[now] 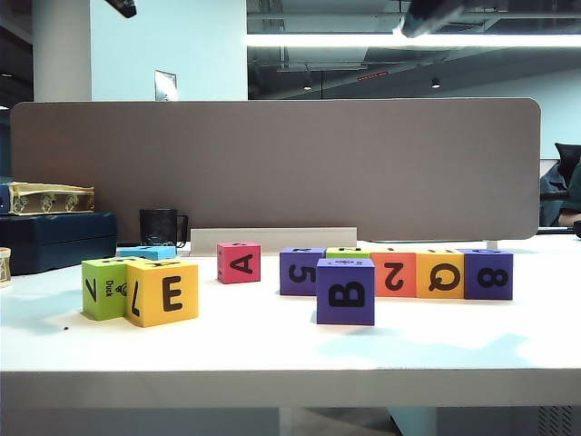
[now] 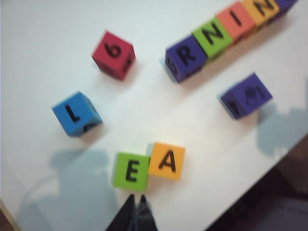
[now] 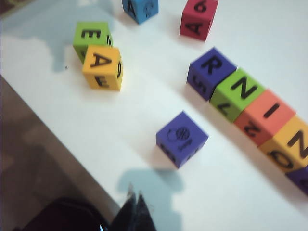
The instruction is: Select the appropriate blocks from the scattered letter blocks on the table and arrange them in a row to spell out "LEARNING".
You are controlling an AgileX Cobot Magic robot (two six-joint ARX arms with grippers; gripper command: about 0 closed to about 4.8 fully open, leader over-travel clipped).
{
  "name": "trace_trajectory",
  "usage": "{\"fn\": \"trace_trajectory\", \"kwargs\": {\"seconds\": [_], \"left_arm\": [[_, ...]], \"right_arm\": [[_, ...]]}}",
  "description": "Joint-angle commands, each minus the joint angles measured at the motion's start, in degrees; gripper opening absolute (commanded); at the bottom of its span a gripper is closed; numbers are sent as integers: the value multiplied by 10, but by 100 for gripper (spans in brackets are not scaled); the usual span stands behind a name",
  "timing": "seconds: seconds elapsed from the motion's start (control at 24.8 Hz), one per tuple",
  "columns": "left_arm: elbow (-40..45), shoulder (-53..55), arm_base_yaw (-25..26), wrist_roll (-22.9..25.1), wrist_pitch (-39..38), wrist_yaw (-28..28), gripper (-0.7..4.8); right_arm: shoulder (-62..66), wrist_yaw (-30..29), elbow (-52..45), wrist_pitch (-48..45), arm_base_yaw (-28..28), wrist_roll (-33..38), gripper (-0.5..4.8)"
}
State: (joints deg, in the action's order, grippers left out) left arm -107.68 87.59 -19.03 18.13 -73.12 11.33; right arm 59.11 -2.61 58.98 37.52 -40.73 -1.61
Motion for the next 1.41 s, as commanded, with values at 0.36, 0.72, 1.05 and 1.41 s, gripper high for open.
{"fn": "trace_trajectory", "kwargs": {"seconds": [0.36,0.72,1.05,1.41], "left_arm": [[248,-41,0,-24,221,5,-6],[430,-59,0,-21,372,54,-5],[430,-33,-6,-13,403,55,142],[430,33,-62,59,403,8,403]], "right_arm": [[-1,-1,84,-2,-3,-1,-2],[-1,-1,84,15,-4,-1,-2],[2,-3,84,29,-4,-1,-2],[2,-12,84,35,-4,-1,-2]]}}
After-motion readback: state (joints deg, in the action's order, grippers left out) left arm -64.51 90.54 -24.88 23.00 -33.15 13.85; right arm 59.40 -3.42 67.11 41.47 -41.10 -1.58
